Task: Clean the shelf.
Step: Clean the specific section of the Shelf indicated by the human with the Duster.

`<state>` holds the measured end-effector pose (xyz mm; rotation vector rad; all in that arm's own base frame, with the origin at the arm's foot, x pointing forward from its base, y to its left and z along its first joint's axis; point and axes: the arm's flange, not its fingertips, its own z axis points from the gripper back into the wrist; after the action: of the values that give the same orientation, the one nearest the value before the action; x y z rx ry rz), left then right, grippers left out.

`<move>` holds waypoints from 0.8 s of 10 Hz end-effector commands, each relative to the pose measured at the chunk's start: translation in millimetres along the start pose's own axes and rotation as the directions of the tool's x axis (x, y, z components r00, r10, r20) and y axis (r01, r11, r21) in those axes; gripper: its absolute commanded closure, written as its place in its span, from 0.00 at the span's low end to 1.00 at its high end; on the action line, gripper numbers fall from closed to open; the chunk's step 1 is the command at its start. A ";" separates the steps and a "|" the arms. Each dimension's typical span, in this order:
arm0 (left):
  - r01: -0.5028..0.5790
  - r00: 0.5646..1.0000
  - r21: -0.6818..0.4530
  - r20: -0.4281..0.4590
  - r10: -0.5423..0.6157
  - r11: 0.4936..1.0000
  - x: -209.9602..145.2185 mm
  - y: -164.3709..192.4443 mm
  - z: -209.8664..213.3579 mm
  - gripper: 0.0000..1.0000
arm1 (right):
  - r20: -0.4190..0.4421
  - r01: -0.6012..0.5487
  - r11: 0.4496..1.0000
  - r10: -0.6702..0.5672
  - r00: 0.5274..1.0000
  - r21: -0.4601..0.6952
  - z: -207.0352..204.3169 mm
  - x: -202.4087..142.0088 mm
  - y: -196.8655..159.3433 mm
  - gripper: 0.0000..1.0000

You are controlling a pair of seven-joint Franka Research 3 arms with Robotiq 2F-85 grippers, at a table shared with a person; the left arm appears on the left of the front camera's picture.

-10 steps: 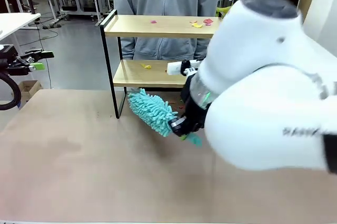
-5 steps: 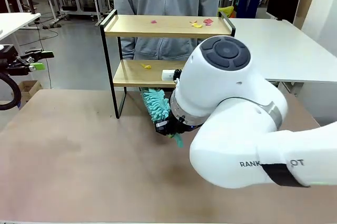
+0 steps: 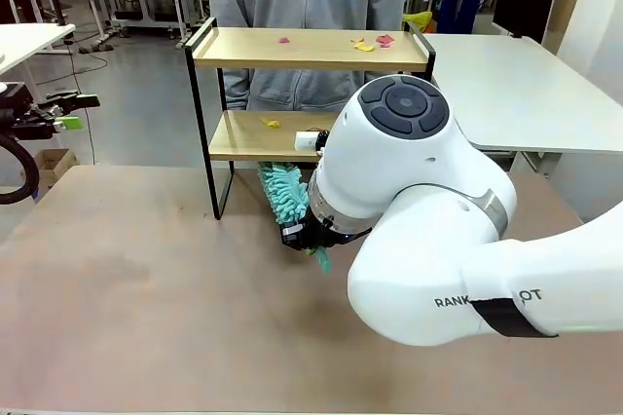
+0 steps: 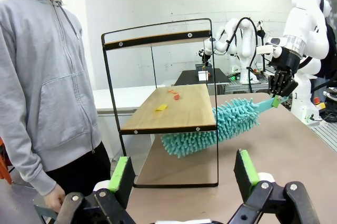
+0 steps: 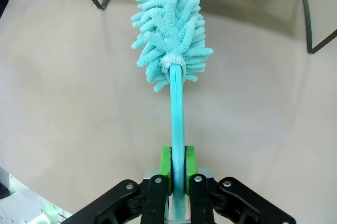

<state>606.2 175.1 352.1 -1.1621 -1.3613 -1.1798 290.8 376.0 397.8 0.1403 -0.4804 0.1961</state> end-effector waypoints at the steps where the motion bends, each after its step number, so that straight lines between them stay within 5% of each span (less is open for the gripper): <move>1: 0.005 1.000 0.001 0.001 -0.005 1.000 3.5 -1.4 0.2 0.00 | 0.041 0.010 1.000 -0.010 0.999 -0.011 -6.2 5.3 23.7 0.87; 8: 0.005 1.000 0.001 0.001 -0.005 1.000 3.5 -1.4 0.2 0.00 | 0.068 0.144 0.986 -0.139 0.988 -0.082 -66.3 35.4 102.3 0.87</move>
<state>606.3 175.1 352.0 -1.1622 -1.3612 -1.1799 297.4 441.2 394.3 0.1061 -0.5241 0.0731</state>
